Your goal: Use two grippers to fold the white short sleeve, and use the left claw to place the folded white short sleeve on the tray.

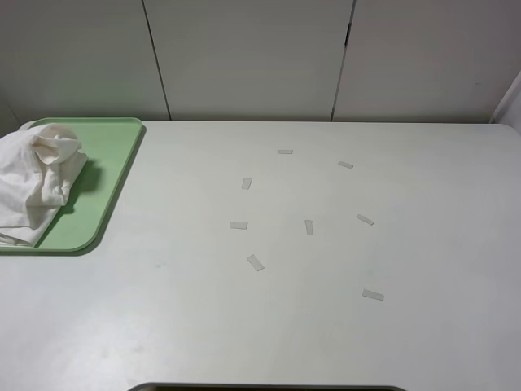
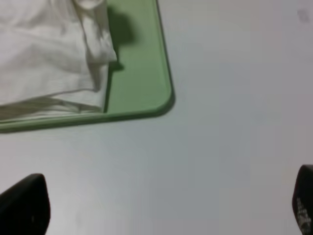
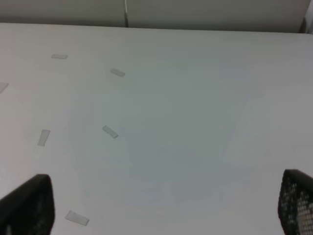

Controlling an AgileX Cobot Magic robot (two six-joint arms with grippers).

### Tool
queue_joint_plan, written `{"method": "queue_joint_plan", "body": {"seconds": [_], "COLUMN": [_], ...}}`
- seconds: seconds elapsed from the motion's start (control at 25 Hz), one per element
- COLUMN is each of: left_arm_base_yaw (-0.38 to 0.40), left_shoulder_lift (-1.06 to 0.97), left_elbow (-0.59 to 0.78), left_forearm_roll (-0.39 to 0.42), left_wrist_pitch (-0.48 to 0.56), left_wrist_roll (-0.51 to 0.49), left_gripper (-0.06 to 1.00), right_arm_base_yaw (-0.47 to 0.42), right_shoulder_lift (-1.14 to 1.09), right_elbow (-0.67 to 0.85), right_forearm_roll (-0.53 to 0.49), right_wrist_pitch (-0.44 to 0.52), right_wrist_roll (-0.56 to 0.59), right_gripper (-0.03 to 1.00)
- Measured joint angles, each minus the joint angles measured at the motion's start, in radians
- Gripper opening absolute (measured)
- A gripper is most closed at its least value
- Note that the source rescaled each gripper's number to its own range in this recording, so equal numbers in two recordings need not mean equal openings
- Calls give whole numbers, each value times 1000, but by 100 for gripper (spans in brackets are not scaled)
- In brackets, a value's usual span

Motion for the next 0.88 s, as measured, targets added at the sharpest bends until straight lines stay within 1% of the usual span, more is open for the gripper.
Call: {"method": "queue_joint_plan", "body": {"seconds": [0.24,0.28,0.4,0.88], "left_arm_base_yaw": [-1,-1,-1,-1], "left_shoulder_lift": [0,0,0,0], "left_elbow": [12,13,15,15], "left_forearm_roll": [14,33,52,55], "left_wrist_pitch": [8,8,8,8], "left_wrist_roll": [4,4,4,4], "left_gripper": [100,100,100,100], "right_arm_base_yaw": [0,0,0,0], "right_shoulder_lift": [0,0,0,0], "right_elbow": [0,0,0,0], "right_forearm_roll": [0,0,0,0], "right_wrist_pitch": [0,0,0,0], "right_wrist_roll": [0,0,0,0], "right_gripper": [100,100,100,100]}}
